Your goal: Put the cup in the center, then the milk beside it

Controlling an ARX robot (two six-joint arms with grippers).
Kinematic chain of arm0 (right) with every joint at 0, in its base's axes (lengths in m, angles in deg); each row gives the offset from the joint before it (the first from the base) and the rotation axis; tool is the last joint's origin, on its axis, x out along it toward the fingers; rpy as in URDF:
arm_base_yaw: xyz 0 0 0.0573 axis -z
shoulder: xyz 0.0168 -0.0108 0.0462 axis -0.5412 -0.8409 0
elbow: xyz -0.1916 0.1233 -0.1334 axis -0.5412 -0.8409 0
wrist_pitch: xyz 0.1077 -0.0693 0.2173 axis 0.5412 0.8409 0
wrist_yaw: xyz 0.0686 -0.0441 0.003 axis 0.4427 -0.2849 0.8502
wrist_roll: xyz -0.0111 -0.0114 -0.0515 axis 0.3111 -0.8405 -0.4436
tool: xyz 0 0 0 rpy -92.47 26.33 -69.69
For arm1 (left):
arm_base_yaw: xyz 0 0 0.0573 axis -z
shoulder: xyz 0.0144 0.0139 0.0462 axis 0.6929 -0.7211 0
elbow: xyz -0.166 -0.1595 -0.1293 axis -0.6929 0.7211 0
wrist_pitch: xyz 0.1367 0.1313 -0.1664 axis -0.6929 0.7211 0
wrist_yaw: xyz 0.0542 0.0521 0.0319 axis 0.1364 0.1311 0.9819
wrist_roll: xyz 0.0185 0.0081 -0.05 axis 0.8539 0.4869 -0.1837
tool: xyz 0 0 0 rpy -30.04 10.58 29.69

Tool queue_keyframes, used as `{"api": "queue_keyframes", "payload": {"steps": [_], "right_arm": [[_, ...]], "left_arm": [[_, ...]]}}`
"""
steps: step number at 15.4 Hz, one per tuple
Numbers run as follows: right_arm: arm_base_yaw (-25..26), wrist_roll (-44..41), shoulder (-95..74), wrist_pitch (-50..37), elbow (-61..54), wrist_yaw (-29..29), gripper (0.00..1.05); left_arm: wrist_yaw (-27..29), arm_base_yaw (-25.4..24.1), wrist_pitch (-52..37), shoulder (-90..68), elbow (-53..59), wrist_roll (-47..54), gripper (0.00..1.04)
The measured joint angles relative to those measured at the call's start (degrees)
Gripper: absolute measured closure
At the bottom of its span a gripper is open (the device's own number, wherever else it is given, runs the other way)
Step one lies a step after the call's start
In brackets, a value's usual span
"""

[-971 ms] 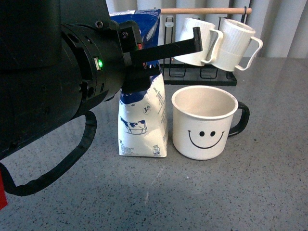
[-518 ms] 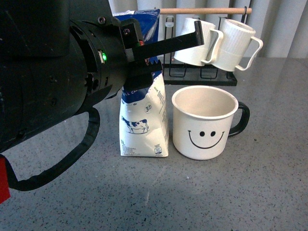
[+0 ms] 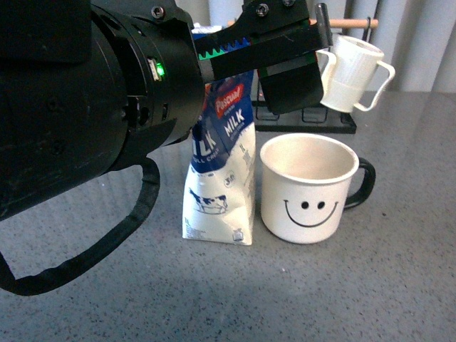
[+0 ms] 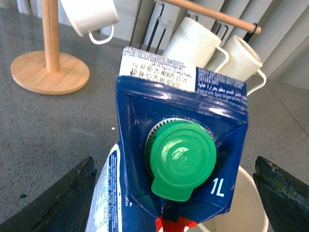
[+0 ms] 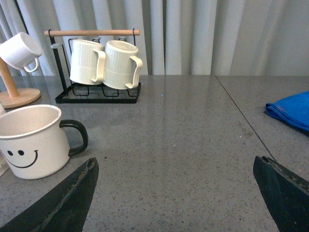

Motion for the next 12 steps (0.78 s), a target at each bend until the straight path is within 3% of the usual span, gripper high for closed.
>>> {"api": "queue_keyframes", "payload": {"steps": [3,6,12], "right_arm": [[0.00,0.00,0.00,0.02,0.00,0.00,0.07],[0.00,0.00,0.00,0.02,-0.02,0.00,0.07],[0.00,0.00,0.00,0.02,0.00,0.00,0.07]], "left_arm": [[-2.67,-0.57,-0.44,2.56,0.83,1.92,0.07],[-9.33,-2.71,0.00,6.71,2.51,6.91,0.07],[-25.03,-23.21,6.05,27.63,5.77,14.49,0.07]]}}
